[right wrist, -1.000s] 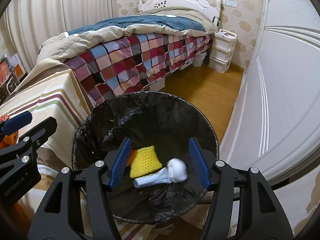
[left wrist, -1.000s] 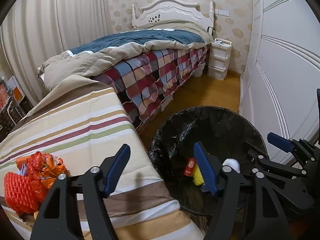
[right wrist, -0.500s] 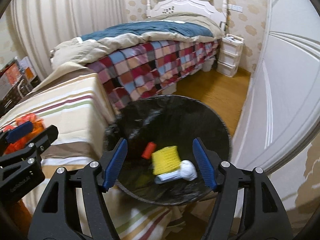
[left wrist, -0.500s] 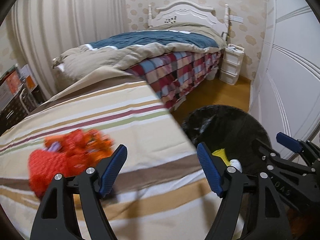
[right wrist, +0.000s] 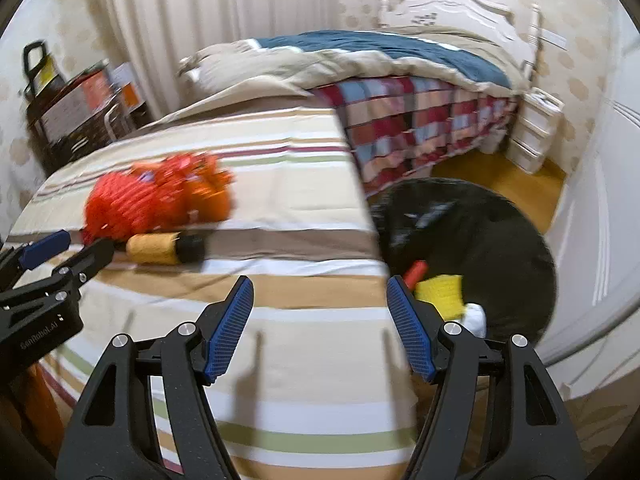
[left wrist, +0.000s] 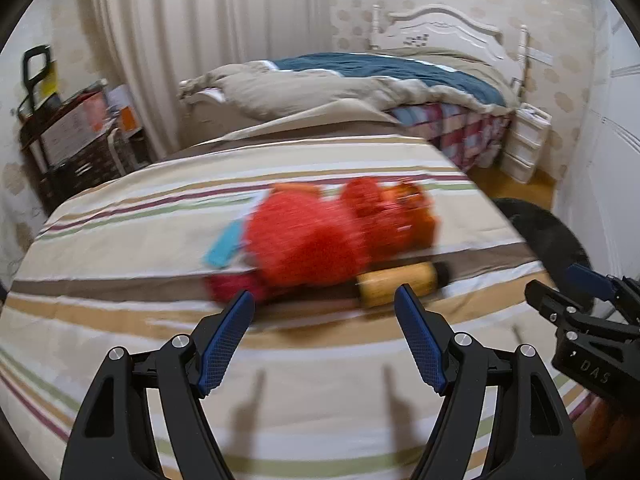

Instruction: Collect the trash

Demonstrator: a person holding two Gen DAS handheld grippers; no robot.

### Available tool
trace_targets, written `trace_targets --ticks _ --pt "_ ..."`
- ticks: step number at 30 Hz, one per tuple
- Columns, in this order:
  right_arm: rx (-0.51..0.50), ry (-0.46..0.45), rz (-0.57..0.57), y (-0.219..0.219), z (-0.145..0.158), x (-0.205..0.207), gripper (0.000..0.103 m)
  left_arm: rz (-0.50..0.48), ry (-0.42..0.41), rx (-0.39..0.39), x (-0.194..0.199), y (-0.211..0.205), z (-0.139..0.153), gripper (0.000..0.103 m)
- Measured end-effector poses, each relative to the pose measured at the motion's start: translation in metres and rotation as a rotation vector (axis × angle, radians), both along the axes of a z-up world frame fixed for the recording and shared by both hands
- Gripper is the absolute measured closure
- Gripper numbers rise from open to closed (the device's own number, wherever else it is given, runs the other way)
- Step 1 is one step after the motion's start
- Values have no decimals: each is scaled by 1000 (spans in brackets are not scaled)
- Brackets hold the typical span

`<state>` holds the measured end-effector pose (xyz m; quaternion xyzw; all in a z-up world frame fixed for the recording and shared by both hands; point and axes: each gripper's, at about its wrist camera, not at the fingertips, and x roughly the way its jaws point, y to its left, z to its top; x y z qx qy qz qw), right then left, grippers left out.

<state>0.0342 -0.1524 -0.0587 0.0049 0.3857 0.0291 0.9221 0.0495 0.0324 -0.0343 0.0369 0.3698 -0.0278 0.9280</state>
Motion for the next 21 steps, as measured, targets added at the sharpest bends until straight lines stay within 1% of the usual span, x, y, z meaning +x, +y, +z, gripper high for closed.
trace_targets --ticks 6,12,17,21 --pt "-28 43 65 33 -10 10 36 97 20 -4 -4 47 -6 30" --pt "-76 85 59 47 -19 28 36 159 35 -18 -5 80 -12 30" --pt "-78 82 41 47 -17 43 36 185 47 -32 -2 94 -15 30" --pt "-78 86 32 50 -19 57 36 190 51 -37 0 99 -16 30"
